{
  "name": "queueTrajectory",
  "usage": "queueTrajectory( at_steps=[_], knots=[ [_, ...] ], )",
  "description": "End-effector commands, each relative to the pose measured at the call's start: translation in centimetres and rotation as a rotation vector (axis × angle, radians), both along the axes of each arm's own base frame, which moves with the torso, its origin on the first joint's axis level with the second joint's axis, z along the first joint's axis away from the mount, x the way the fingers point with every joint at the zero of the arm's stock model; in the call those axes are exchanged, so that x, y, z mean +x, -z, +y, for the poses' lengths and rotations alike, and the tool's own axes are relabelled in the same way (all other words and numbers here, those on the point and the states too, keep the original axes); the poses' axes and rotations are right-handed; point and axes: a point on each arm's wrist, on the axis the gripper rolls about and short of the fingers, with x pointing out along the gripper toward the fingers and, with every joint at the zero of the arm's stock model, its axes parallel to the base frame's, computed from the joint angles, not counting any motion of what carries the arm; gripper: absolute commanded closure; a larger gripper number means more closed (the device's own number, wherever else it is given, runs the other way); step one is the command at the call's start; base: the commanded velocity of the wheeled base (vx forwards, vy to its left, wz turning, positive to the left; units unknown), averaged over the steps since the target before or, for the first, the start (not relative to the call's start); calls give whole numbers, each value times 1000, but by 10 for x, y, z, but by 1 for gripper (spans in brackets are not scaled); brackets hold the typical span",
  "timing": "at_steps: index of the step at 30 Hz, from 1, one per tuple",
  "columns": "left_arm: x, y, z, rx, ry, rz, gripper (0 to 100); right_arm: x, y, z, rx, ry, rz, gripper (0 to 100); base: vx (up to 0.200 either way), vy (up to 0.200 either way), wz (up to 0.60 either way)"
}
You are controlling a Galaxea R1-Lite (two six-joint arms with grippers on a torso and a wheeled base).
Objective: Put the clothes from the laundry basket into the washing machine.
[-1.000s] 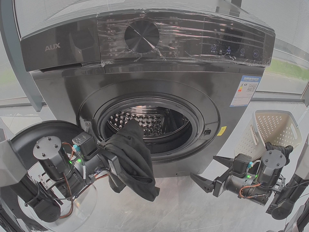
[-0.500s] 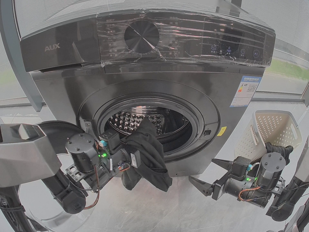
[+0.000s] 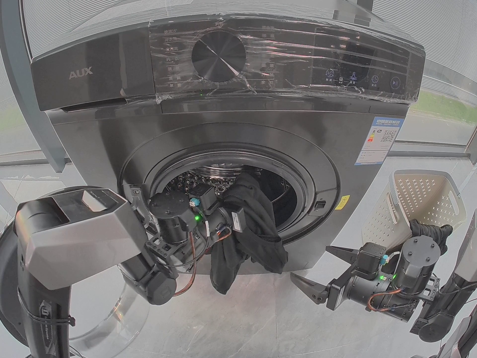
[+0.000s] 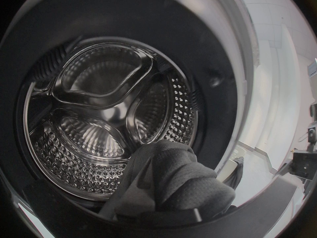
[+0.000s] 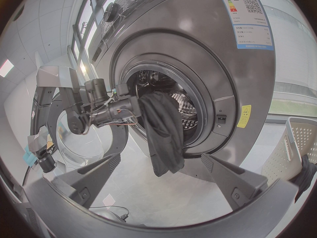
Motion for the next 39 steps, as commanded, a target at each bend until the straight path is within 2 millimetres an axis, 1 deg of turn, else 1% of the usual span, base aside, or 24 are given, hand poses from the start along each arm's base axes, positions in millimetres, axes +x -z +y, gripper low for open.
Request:
queueTrajectory(
  at_steps=[1,4,5,6,8,11,14,16,21,25,29,30,31,32,35,36,37,39],
  knots=[
    [31,21,-17,-4,-75,23,100,0,1,0,-4,-1,5,0,0,0,0],
    [41,20,-22,0,-95,31,100,0,2,0,-5,-1,6,0,0,0,0],
    [41,21,-22,1,-95,33,100,-1,1,0,-5,-1,6,0,0,0,0],
    [46,21,-22,13,-104,50,100,-1,2,0,-6,-1,7,0,0,0,0],
    [50,22,-24,35,-108,75,100,0,2,0,-8,-1,9,0,0,0,0],
    [56,27,-27,53,-108,94,100,-1,3,-1,-11,-1,13,0,0,0,0],
    [63,40,-28,109,-104,98,100,-2,4,-1,-16,-1,19,0,0,0,0],
    [74,46,-28,123,-118,93,100,-2,5,-1,-18,-1,21,0,0,0,0],
    [96,53,-19,137,-159,108,100,-2,6,-2,-23,0,25,0,0,0,0],
    [106,60,-17,146,-174,123,100,-2,7,-1,-24,-2,26,0,0,0,0],
    [125,62,-16,136,-204,96,100,-1,8,-1,-27,-1,31,0,0,0,0],
    [125,62,-16,136,-204,96,100,-1,8,-1,-27,-1,31,0,0,0,0],
    [137,62,-13,129,-236,74,100,-1,9,-1,-29,-1,34,0,0,0,0],
    [144,62,-12,120,-255,64,100,-1,9,-1,-29,-1,34,0,0,0,0],
    [156,57,-11,100,-284,39,100,-1,9,-1,-29,-1,34,0,0,0,0],
    [156,57,-11,100,-284,39,100,-1,9,-1,-29,-1,34,0,0,0,0],
    [163,52,-10,87,-301,28,100,-1,9,-1,-30,-1,35,0,0,0,0],
    [171,48,-5,73,-347,14,100,-1,9,-1,-30,-1,35,0,0,0,0]
  ],
)
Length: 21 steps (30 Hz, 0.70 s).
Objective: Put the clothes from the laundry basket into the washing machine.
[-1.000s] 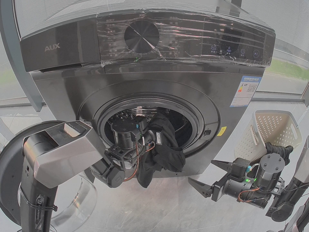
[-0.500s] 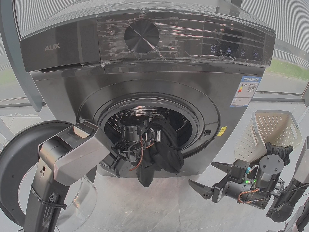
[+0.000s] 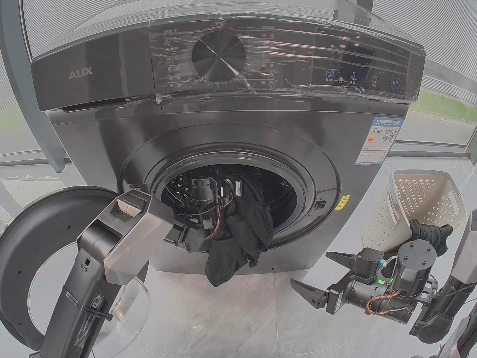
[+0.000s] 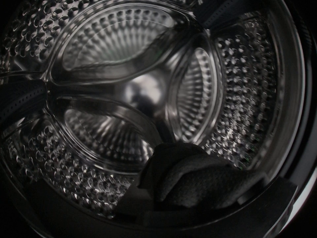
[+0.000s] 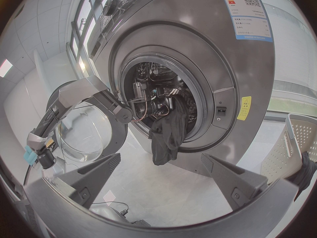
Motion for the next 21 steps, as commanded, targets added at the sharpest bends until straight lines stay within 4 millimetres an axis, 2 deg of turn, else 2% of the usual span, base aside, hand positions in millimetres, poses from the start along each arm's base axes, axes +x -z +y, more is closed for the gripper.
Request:
queueTrajectory(
  at_steps=[1,12,18,21],
  knots=[
    [27,7,10,-20,-94,-30,100,0,1,0,-4,-2,5,0,0,0,0],
    [27,-7,2,-76,-83,-65,100,0,2,0,-3,-3,8,0,0,0,0],
    [19,2,-3,-56,-70,-20,100,-1,2,-1,-5,-1,10,0,0,0,0],
    [11,-1,-4,-49,-61,14,100,0,2,-1,-4,-1,9,0,0,0,0]
  ],
)
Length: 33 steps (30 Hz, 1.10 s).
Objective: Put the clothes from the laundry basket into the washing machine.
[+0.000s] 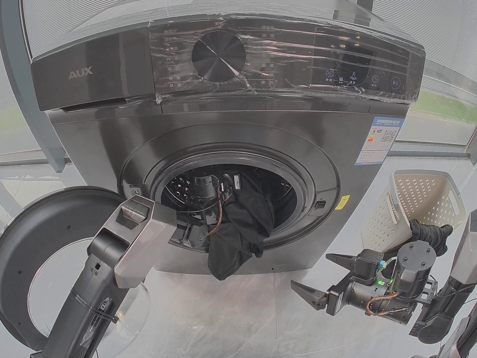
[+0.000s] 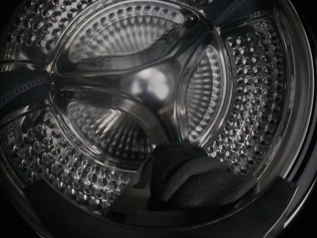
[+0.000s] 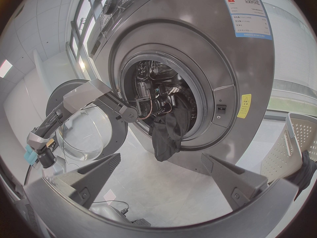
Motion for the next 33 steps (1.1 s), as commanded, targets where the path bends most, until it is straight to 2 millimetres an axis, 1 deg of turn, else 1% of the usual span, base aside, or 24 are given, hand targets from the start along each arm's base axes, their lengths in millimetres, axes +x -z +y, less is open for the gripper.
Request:
queueTrajectory(
  at_steps=[1,3,5,7,8,9,11,13,15,18,26,30,31,33],
  knots=[
    [-12,-4,-2,6,16,48,0,0,0,-1,0,1,1,0,0,0,0],
    [-23,-9,-8,-16,36,80,0,0,0,-1,0,1,1,0,0,0,0],
    [-31,-13,-8,-20,45,107,0,0,0,-1,0,0,1,0,0,0,0],
    [-54,-20,-8,7,80,185,0,0,1,0,-1,-2,2,0,0,0,0],
    [-56,-21,-9,10,86,191,0,0,1,0,-1,-2,2,0,0,0,0],
    [-71,-20,-9,34,124,239,0,0,1,0,-1,-2,2,0,0,0,0],
    [-88,-17,-10,58,170,287,0,0,1,0,-1,-2,2,0,0,0,0],
    [-101,-10,-8,84,199,333,0,-1,1,0,-2,-3,4,0,0,0,0],
    [-109,0,-6,108,220,369,0,-1,1,0,-3,-3,5,0,0,0,0],
    [-113,11,-4,131,221,398,0,-1,1,0,-3,-3,5,0,0,0,0],
    [-108,51,-2,165,210,465,0,-1,1,-1,-4,-3,6,0,0,0,0],
    [-103,61,-4,157,208,455,0,-2,1,0,-4,-8,6,0,0,0,0],
    [-101,62,-5,155,205,451,100,-2,1,1,-4,-9,6,0,0,0,0],
    [-100,61,-5,153,205,446,100,-2,1,1,-4,-11,6,0,0,0,0]
  ],
)
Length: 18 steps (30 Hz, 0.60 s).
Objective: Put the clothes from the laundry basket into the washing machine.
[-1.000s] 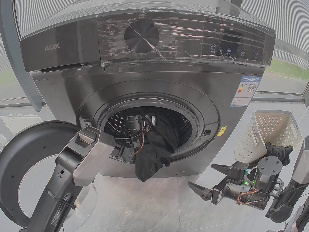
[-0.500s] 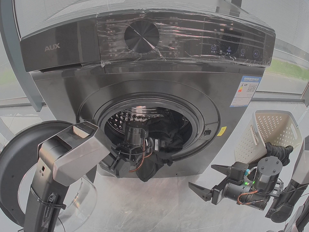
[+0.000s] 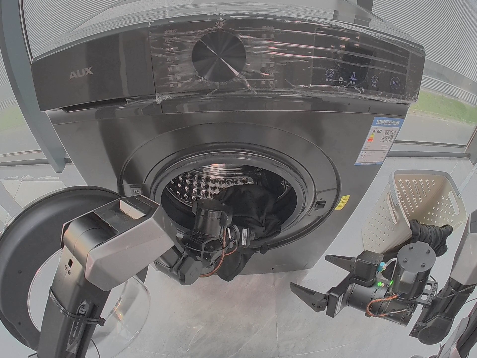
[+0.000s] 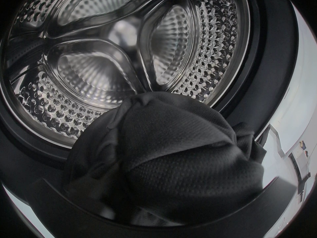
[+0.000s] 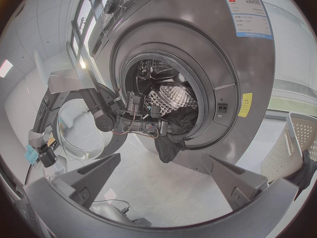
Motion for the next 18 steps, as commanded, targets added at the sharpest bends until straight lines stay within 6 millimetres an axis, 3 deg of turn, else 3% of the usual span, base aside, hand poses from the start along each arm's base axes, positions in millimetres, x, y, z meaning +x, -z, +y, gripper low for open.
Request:
queueTrajectory(
  at_steps=[1,6,14,18],
  knots=[
    [4,14,0,11,-5,20,100,0,0,1,0,-4,0,0,0,0,0],
    [18,1,-4,-28,-32,-44,100,0,0,1,0,-4,0,0,0,0,0],
    [62,-57,8,-137,-186,-253,100,0,0,1,0,-4,0,0,0,0,0],
    [70,-66,16,-152,-209,-282,100,-1,0,1,0,-5,0,0,0,0,0]
  ],
)
